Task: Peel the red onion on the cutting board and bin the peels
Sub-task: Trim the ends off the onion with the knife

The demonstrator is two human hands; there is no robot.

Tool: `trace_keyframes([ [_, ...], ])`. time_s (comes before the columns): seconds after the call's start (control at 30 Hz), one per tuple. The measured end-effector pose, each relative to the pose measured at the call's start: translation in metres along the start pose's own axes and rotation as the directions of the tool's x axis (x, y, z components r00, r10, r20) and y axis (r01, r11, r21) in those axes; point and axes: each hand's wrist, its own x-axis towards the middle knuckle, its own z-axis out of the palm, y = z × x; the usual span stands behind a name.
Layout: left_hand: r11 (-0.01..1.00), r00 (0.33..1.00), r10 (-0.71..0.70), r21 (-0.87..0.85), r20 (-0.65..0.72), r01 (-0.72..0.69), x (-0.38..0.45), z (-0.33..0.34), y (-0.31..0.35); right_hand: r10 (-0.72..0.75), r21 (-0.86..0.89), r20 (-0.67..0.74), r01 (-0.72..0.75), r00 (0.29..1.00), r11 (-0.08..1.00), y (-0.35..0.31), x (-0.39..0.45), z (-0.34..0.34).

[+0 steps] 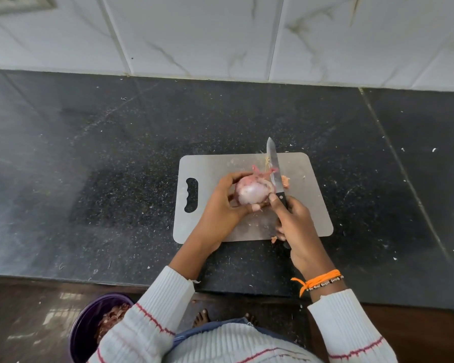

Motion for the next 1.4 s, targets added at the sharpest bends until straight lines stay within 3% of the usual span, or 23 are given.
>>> trace_keyframes([
  [0.1,0.932,0.998,-0.042,-0.358,0.044,0.055,0.001,0.000,0.008,-0.040,0.109,0.008,0.038,0.999,0.993,-0.008,-0.002,0.004],
  [0.23,0.698,0.986,-0.131,-0.697,0.105,0.167,0.002,-0.001,0.009,-0.116,0.097,0.018,0.113,0.993,0.989,-0.010,-0.003,0.007],
  [0.4,0.585,0.954,-0.223,-0.755,0.202,0.297,0.000,0.002,0.011,-0.181,-0.013,0.037,0.181,0.983,0.983,-0.010,-0.002,0.005],
  [0.5,0.550,0.946,-0.276,-0.780,0.170,0.300,0.000,0.004,0.013,-0.220,-0.185,0.044,0.225,0.974,0.957,-0.008,-0.001,0.004],
  [0.7,0.399,0.903,-0.410,-0.865,0.129,0.305,0.010,0.005,0.008,-0.425,-0.479,0.008,0.376,0.905,0.793,-0.016,-0.023,0.007],
  [0.77,0.348,0.895,-0.426,-0.890,0.131,0.296,0.014,0.005,0.007,-0.425,-0.534,0.048,0.383,0.904,0.753,-0.013,-0.031,0.009],
  [1.1,0.353,0.865,-0.497,-0.894,0.071,0.277,0.024,0.005,0.000,-0.260,-0.653,0.138,0.285,0.956,0.702,-0.001,-0.049,0.011],
  [1.27,0.547,0.873,-0.487,-0.777,0.007,0.312,0.022,-0.003,-0.002,-0.165,-0.714,0.185,0.248,0.969,0.655,-0.022,-0.040,-0.002],
  [1.4,0.588,0.865,-0.501,-0.745,-0.030,0.314,0.024,-0.006,0.000,-0.146,-0.719,0.220,0.262,0.964,0.644,-0.029,-0.034,0.001],
])
